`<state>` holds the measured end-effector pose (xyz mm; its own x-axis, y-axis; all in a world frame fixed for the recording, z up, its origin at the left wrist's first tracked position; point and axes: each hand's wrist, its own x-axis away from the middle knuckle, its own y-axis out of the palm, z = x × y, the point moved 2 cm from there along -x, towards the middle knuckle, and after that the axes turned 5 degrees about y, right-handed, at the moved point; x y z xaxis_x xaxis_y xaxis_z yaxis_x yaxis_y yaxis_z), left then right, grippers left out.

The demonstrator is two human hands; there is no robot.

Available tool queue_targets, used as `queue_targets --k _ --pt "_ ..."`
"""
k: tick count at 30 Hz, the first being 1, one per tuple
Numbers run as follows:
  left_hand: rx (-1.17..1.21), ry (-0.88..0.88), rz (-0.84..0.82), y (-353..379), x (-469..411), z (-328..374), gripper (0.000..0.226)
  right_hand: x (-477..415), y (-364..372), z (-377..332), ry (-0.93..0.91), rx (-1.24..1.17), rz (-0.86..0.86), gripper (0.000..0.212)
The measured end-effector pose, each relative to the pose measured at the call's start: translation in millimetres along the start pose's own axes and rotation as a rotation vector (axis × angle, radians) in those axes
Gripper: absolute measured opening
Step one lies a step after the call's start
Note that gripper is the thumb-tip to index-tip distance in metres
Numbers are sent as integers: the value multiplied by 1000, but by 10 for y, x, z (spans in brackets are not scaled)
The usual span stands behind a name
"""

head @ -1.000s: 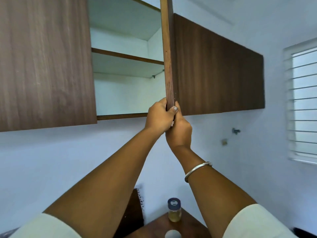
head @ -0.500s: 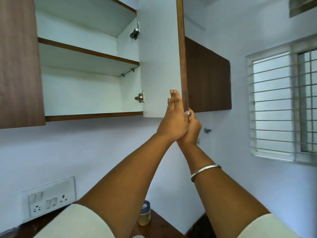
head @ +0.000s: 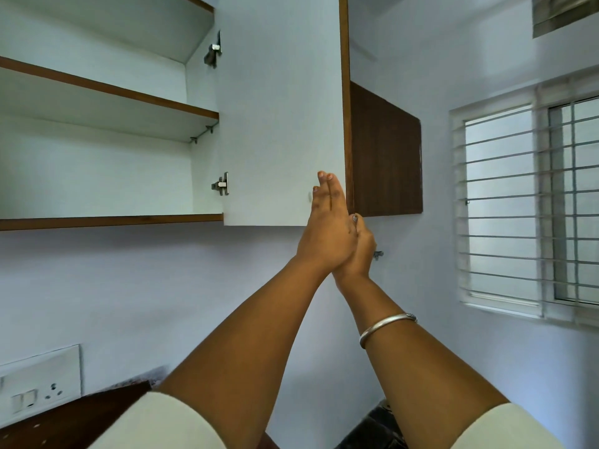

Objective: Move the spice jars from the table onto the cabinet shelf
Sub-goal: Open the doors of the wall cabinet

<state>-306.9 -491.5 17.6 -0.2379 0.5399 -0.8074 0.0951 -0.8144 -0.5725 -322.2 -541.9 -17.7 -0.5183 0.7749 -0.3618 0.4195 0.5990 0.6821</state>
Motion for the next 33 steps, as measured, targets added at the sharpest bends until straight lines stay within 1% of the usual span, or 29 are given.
queue_targets --k 3,7,8,10,11,14,15,16,18,19,21,23,24,26,27,29,30,31,33 --pt "-42 -6 -13 145 -102 32 75 -118 -107 -34 40 7 25 36" --pt "-111 17 -38 267 -175 35 75 -174 -202 -26 90 -66 48 33" --pt "-121 25 -53 295 -175 26 75 -177 -234 14 62 -1 82 29" --pt "-125 29 -98 331 -155 -31 75 -144 -260 98 -76 420 150 22" --pt "-124 25 -122 333 -135 -75 76 -129 -255 174 -128 572 150 22" --pt "-175 6 -174 249 -42 -278 78 -54 -144 355 -19 727 140 35" --pt "-191 0 -179 185 -8 -369 78 -44 -85 407 20 720 114 39" --pt "-199 -9 -176 119 23 -456 78 -48 -40 467 84 616 92 40" --pt "-229 -44 -156 -52 97 -657 78 -20 116 587 261 334 36 42" --pt "-251 -65 -147 -142 143 -763 77 -10 199 667 315 239 17 41" --pt "-296 -107 -144 -318 246 -959 77 3 372 835 331 270 -53 42" --pt "-346 -145 -125 -530 372 -1169 76 48 607 1017 269 387 -127 54" --pt "-367 -158 -109 -648 436 -1278 76 117 749 1083 219 466 -169 63" --pt "-405 -186 -93 -888 564 -1506 75 277 1014 1181 90 662 -260 90" --pt "-430 -206 -90 -1022 636 -1639 76 360 1157 1249 26 751 -318 93" --pt "-491 -243 -82 -1285 771 -1901 77 467 1412 1453 -137 965 -412 71" --pt "-525 -258 -85 -1427 840 -2042 78 509 1548 1583 -220 1067 -440 68" --pt "-558 -271 -95 -1543 898 -2165 79 535 1661 1703 -274 1126 -468 69" --pt "-620 -292 -121 -1806 1033 -2448 81 628 1944 1958 -301 1152 -527 74"
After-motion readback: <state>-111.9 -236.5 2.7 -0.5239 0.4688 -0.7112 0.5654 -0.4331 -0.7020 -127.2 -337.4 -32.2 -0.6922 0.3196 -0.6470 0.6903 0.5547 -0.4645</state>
